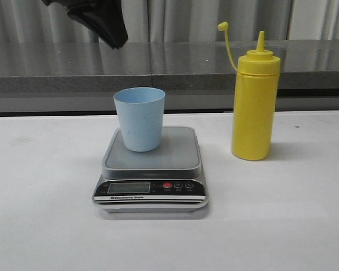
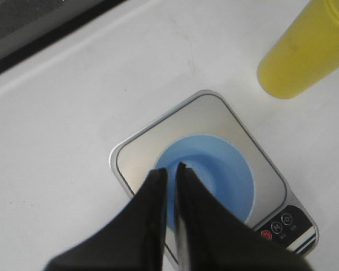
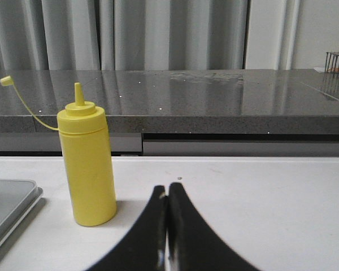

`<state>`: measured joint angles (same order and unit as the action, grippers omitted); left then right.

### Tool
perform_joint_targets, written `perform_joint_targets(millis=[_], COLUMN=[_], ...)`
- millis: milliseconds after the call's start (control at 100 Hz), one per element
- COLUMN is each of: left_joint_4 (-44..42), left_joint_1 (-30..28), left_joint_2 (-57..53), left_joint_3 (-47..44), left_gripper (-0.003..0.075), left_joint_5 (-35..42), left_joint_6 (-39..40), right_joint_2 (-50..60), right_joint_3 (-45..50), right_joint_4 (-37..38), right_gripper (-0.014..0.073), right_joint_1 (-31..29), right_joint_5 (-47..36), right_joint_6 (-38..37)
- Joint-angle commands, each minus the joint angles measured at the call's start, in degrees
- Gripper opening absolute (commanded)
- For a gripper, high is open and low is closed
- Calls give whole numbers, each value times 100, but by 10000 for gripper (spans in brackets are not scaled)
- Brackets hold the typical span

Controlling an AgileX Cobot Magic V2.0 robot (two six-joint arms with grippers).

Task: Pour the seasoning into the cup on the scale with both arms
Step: 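Lift the blue cup with the left gripper and place it on the scale, then open the left gripper and withdraw it from the cup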

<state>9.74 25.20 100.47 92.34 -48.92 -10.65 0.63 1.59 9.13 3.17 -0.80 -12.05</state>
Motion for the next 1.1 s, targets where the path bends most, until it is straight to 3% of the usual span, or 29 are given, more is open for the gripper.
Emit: perform_joint_targets(millis=[0, 220, 390, 730, 1090], left_joint_4=[82, 69, 69, 130, 130], left_joint_1=[-80, -308, -689, -1405, -1644], left_joint_2=[-550, -1070, -1633, -3345, -5302], left_joint_3=[128, 98, -415, -2525, -4440], left_gripper=[-20, -20, -20, -20, -20], left_joint_5=[227, 116, 189, 1051, 1631], left_joint_6=[24, 24, 24, 78, 245], right_joint_2=[118, 118, 118, 118, 118], right_joint_3=[-102, -102, -102, -102, -102], right_joint_4=[43, 43, 43, 43, 43], right_gripper=[-69, -69, -69, -69, -69], right_joint_1=[-46, -46, -46, -46, -46], right_joint_5=[-414, -414, -414, -414, -420], right_joint_6=[-3, -3, -3, -3, -3])
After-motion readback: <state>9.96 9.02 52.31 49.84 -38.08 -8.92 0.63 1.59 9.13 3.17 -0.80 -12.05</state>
